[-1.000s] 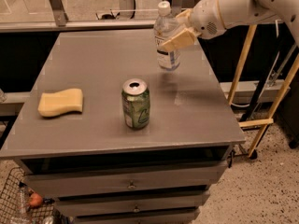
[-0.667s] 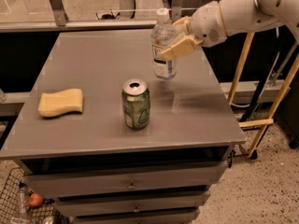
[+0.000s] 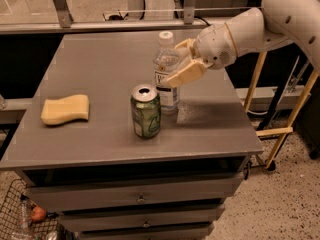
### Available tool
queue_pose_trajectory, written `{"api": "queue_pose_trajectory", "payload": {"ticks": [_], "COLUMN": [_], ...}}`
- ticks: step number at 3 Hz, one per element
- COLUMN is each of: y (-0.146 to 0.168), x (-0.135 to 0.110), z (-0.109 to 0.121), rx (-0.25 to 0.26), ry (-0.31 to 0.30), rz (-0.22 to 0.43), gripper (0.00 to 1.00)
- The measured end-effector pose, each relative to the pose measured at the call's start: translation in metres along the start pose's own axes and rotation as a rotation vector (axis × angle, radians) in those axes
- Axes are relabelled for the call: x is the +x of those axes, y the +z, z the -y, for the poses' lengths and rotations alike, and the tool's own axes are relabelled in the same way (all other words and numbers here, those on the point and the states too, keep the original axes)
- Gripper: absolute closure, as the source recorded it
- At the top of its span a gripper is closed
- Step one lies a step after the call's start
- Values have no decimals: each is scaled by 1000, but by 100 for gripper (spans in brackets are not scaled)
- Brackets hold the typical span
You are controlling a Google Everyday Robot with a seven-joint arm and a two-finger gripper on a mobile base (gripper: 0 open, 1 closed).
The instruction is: Move blue plastic bottle near green can
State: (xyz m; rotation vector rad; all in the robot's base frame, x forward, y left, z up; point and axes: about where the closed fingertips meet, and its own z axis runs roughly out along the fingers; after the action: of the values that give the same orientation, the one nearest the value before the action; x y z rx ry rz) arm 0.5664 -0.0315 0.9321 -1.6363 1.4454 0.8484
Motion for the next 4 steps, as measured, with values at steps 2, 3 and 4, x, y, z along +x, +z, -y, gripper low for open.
{"api": "queue_pose_trajectory", "payload": {"ticks": [2, 3, 4], "y": [14, 16, 18], "x": [3, 3, 2], "z": [-28, -27, -27], "rx": [-141, -143, -145], "ry": [7, 6, 4], "rz": [38, 38, 40], "gripper": [100, 82, 58]}}
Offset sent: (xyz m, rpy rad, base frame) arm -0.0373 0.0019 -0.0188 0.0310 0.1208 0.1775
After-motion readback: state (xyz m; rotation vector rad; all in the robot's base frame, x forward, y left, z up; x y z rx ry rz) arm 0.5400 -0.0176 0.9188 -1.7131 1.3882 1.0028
